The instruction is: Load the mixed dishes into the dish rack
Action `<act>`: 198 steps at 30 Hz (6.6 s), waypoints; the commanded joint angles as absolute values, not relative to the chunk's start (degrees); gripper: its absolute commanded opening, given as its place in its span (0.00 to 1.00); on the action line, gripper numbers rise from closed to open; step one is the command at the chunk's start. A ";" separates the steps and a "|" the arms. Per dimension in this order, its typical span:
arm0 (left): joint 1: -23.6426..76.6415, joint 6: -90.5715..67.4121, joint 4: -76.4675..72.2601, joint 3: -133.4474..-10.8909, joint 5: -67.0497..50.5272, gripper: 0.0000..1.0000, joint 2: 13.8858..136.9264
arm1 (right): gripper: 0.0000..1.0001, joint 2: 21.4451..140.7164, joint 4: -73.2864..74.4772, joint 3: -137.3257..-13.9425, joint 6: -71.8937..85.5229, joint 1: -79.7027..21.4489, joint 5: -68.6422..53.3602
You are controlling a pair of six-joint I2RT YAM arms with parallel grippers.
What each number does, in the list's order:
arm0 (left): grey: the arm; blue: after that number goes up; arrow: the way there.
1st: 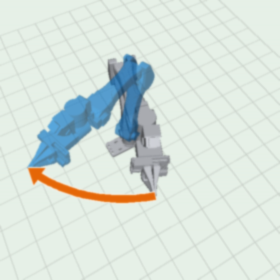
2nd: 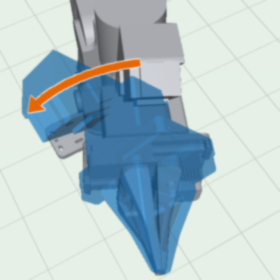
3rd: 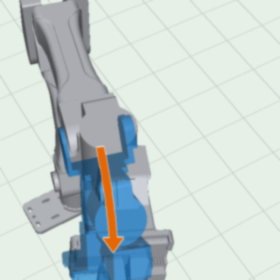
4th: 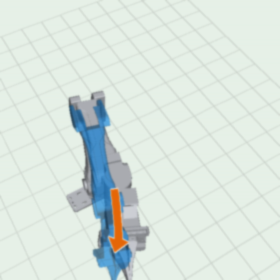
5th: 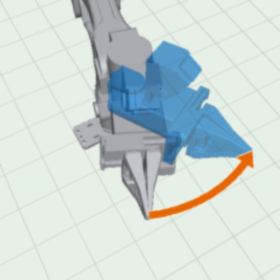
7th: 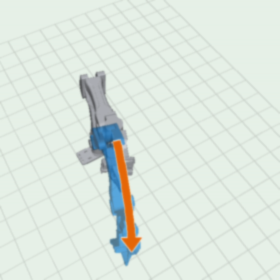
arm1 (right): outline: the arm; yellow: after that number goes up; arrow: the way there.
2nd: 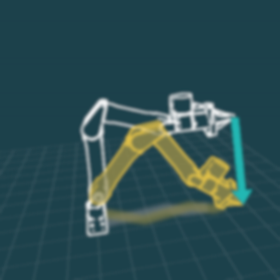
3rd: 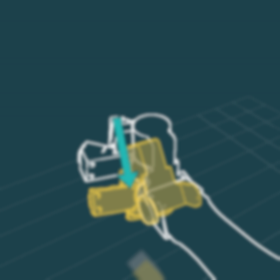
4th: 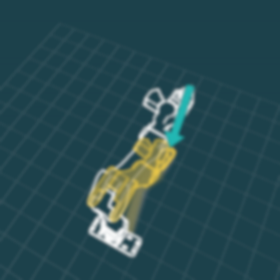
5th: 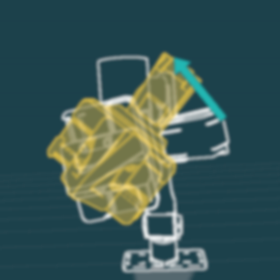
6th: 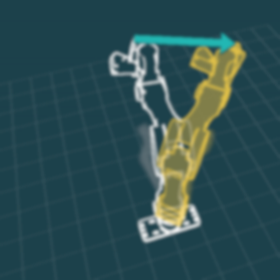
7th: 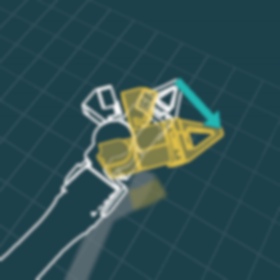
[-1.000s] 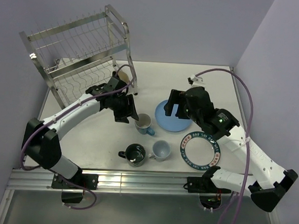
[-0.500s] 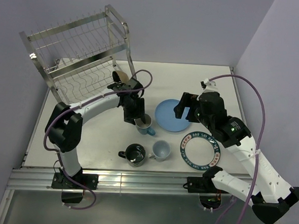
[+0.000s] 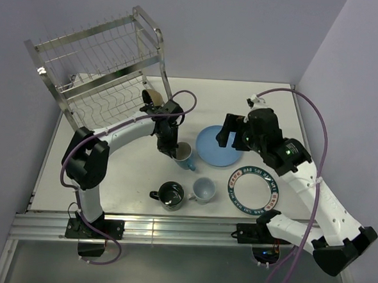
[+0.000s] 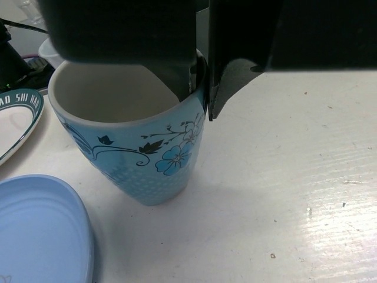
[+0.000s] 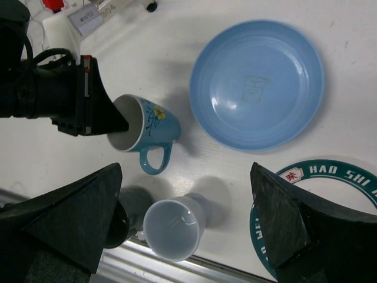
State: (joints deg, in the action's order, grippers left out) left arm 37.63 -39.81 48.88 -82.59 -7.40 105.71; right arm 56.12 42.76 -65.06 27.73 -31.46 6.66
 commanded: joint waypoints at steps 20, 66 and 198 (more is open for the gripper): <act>28.04 -41.31 11.34 -73.21 -25.49 0.00 70.41 | 0.82 66.89 -2.73 -59.43 72.74 -15.91 -62.05; 27.95 -48.52 5.27 -69.43 -26.81 0.00 59.06 | 0.59 68.55 -42.89 -49.92 103.62 -27.24 -55.02; 28.04 -49.13 65.21 -93.08 6.15 0.99 34.28 | 0.00 147.22 3.08 -136.32 6.50 -51.50 11.69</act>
